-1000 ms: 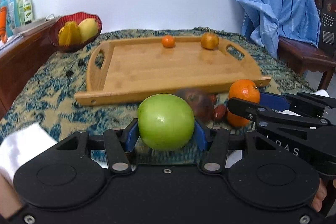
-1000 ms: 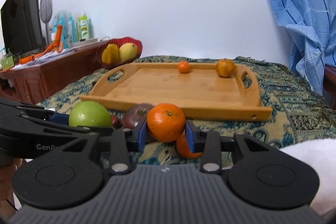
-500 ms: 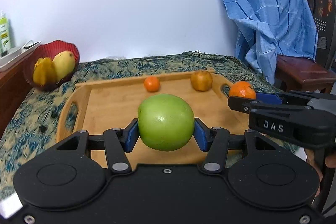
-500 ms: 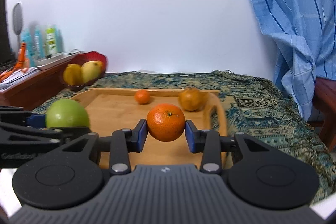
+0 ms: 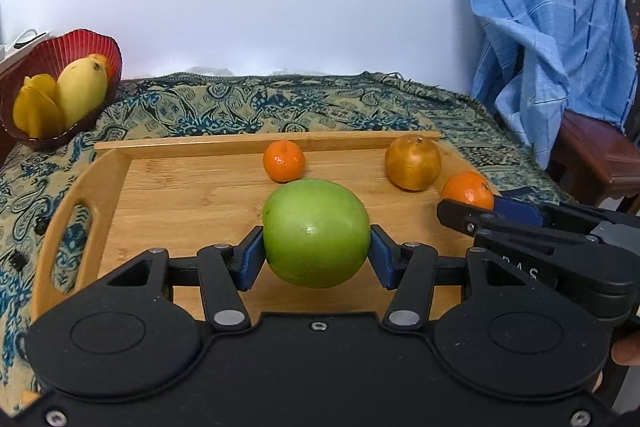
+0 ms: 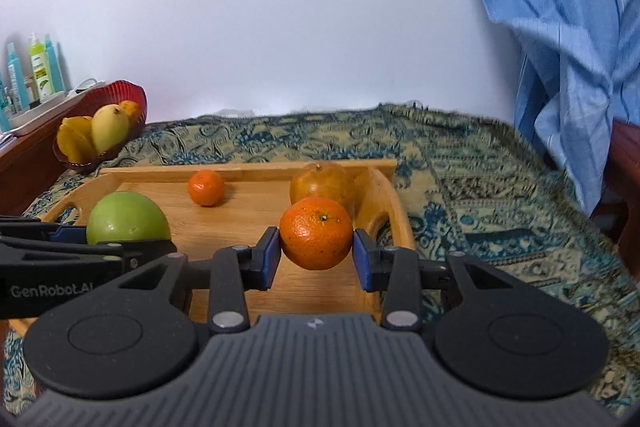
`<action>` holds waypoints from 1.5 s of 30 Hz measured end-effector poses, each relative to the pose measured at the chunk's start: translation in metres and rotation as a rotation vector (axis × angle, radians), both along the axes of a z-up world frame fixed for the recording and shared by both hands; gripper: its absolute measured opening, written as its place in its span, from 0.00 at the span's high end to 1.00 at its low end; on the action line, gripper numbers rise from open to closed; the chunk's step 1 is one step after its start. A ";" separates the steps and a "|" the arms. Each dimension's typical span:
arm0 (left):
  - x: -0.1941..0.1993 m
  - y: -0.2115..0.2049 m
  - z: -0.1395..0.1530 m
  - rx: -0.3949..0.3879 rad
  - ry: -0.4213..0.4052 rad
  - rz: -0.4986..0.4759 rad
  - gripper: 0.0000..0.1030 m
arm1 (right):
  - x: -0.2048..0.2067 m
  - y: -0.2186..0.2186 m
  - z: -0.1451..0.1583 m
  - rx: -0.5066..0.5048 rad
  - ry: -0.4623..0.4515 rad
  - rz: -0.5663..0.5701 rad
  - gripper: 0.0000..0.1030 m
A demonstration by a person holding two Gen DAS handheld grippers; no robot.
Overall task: Organize fruits
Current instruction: 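Lift and carry the green apple and tangerine over the tray with both grippers, then open both grippers to release the apple and tangerine onto the tray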
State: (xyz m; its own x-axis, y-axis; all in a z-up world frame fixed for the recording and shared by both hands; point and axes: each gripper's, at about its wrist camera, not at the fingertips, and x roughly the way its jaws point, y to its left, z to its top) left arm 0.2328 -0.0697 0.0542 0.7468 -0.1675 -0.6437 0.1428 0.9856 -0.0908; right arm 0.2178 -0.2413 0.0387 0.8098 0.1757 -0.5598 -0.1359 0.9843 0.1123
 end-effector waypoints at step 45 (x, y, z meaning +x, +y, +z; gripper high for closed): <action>0.016 -0.020 -0.018 0.133 -0.008 -0.025 0.49 | 0.025 0.004 -0.020 -0.020 0.090 0.030 0.49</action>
State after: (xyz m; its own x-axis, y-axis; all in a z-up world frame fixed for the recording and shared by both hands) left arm 0.2489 -0.0902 0.0359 0.7487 -0.0995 -0.6554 0.1675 0.9850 0.0419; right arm 0.2428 -0.2369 0.0186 0.7505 0.1876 -0.6337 -0.1560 0.9821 0.1059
